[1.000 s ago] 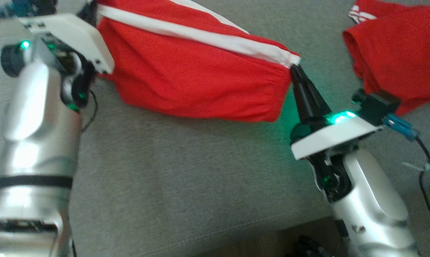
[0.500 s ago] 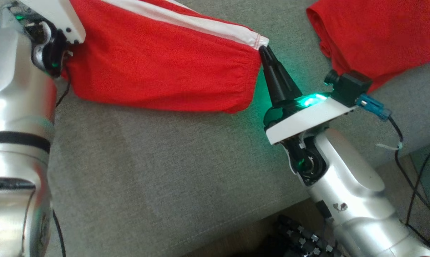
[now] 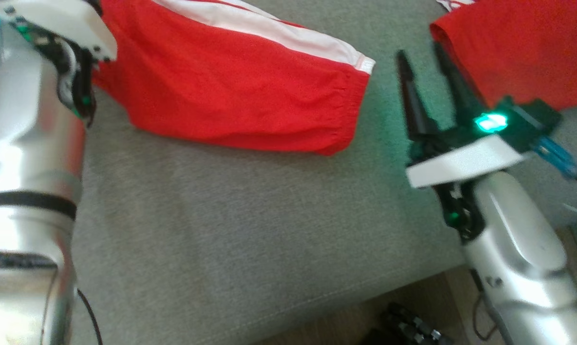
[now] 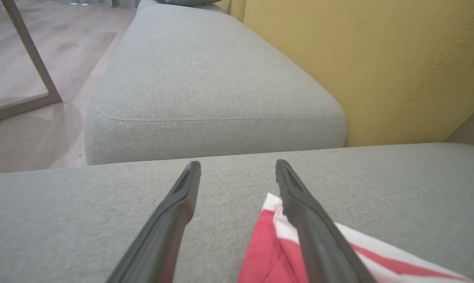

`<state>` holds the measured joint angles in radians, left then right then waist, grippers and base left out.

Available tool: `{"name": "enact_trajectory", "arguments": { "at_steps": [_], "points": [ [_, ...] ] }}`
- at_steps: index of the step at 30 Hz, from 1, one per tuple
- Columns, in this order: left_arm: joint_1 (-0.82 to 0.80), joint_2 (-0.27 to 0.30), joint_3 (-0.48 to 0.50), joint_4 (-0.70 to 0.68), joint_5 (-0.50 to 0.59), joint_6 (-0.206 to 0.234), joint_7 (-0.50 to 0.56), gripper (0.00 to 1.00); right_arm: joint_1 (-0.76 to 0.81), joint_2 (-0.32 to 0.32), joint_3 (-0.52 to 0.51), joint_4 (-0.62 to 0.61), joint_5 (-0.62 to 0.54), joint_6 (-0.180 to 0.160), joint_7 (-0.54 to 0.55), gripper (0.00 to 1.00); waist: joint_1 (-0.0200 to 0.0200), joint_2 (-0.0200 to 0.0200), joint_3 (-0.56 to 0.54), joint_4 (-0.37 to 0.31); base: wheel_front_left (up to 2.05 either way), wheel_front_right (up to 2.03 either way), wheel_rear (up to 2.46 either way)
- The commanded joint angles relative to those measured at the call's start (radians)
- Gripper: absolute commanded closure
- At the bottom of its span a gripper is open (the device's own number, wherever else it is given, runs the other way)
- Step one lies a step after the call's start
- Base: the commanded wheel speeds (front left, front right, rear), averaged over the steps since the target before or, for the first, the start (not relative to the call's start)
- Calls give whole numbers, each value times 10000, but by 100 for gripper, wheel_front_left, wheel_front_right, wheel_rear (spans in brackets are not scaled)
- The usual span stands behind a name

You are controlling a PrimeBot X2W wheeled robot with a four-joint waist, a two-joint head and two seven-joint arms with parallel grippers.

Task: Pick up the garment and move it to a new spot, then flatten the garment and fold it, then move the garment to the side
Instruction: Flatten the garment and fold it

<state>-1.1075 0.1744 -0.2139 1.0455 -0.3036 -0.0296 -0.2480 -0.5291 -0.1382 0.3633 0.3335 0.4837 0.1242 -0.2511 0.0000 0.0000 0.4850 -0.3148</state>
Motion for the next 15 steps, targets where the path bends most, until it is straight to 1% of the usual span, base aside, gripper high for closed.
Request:
{"name": "enact_trajectory", "arguments": {
  "at_steps": [1,4,7,12,15],
  "points": [
    [337,330,147,-681,143,192,-106,0,527,-36,-278,-666,-485,65,-101,0,0,0,-323,356,0,0,0],
    [1356,402,354,-2426,357,655,-130,0,1187,-92,-1068,-1439,-1333,65,-98,0,0,0,-576,701,0,0,0],
    [2776,403,529,-4319,656,1147,-133,0,1774,-98,-1698,-2123,-1886,65,186,0,0,0,-853,1027,0,0,0],
    [5118,380,741,-6858,1032,1842,-135,0,2716,-59,-2394,-3040,-2368,65,897,0,0,0,-1307,1501,0,0,0],
    [6427,293,847,-7973,1054,2113,-136,0,3226,-12,-2577,-3412,-2491,65,1252,0,0,0,-1548,1693,0,0,0]
  ]
}}
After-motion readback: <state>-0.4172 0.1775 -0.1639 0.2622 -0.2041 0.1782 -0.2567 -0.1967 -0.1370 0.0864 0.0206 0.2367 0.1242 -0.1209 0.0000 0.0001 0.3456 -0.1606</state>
